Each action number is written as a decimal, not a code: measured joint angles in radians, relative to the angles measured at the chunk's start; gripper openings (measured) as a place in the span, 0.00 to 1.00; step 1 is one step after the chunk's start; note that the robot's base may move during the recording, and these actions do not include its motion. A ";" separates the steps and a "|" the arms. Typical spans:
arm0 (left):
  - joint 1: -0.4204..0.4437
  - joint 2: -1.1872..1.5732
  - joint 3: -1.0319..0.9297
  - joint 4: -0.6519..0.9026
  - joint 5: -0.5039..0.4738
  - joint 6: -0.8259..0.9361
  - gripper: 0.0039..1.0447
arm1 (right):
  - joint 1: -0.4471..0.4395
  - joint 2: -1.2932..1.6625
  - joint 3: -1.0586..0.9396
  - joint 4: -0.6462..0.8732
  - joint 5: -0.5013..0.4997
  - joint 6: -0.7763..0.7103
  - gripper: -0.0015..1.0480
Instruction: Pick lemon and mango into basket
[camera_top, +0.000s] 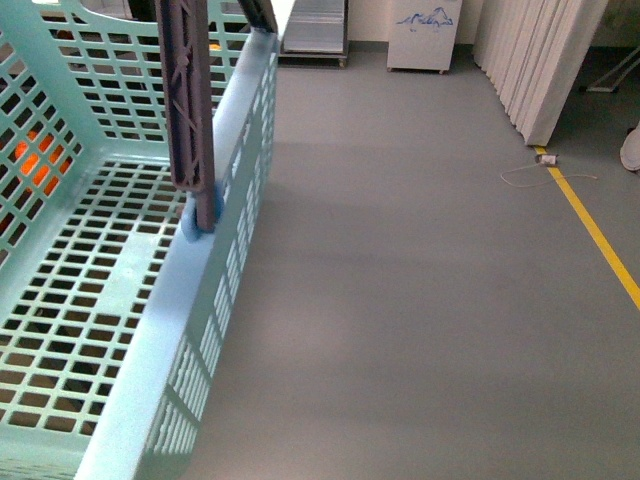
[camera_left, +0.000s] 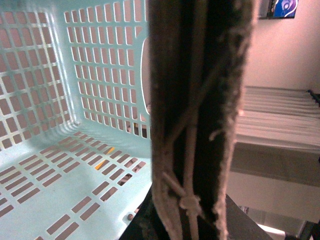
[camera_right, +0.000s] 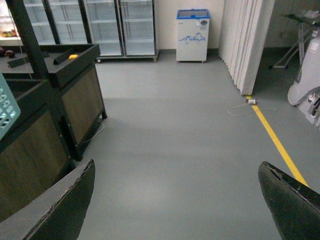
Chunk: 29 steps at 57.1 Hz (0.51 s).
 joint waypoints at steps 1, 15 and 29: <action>0.000 0.000 0.000 0.000 0.002 -0.002 0.06 | 0.000 0.000 0.000 0.000 0.000 0.000 0.92; 0.005 0.001 0.000 0.000 -0.024 -0.001 0.06 | 0.000 0.000 0.000 0.000 0.000 0.000 0.92; 0.006 0.000 -0.002 0.000 -0.023 0.002 0.06 | 0.000 0.002 0.000 0.000 -0.005 0.000 0.92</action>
